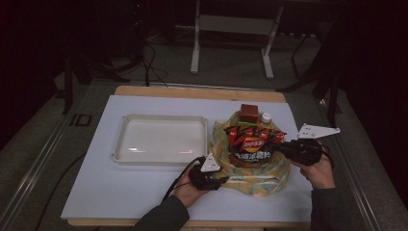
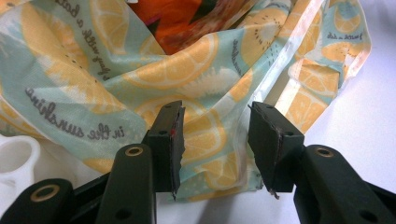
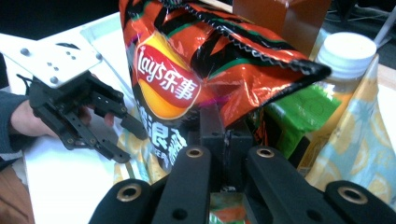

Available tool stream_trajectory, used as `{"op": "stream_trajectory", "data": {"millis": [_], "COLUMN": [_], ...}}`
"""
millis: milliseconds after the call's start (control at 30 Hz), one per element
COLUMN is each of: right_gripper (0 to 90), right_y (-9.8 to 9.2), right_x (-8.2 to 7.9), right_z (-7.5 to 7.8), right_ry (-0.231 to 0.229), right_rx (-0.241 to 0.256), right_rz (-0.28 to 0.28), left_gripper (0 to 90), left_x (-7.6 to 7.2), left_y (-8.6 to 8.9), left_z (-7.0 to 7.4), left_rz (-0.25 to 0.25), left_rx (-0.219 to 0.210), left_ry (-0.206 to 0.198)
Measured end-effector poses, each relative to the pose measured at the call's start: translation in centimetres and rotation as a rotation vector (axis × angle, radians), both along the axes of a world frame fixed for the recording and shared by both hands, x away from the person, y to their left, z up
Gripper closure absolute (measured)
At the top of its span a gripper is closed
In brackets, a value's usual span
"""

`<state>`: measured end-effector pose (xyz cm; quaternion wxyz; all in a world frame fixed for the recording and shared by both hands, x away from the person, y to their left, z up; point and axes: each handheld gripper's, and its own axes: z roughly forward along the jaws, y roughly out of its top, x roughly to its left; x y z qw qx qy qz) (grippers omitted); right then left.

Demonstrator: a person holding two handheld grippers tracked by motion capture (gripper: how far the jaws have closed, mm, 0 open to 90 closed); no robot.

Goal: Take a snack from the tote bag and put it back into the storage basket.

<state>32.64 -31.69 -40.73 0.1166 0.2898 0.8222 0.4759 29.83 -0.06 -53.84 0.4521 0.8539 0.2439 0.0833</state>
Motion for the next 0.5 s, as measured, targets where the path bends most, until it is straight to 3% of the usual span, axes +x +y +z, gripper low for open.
{"op": "stream_trajectory", "data": {"millis": [500], "right_gripper": [90.0], "right_y": [-1.1], "right_x": [-0.4], "right_z": [2.5], "right_ry": [-0.041], "right_rx": [0.085], "right_rz": [-0.017], "left_gripper": [54.7], "left_x": [0.0], "left_y": [0.0], "left_z": [0.0], "left_rz": [-0.001], "left_rx": [0.002], "left_ry": [-0.002]}}
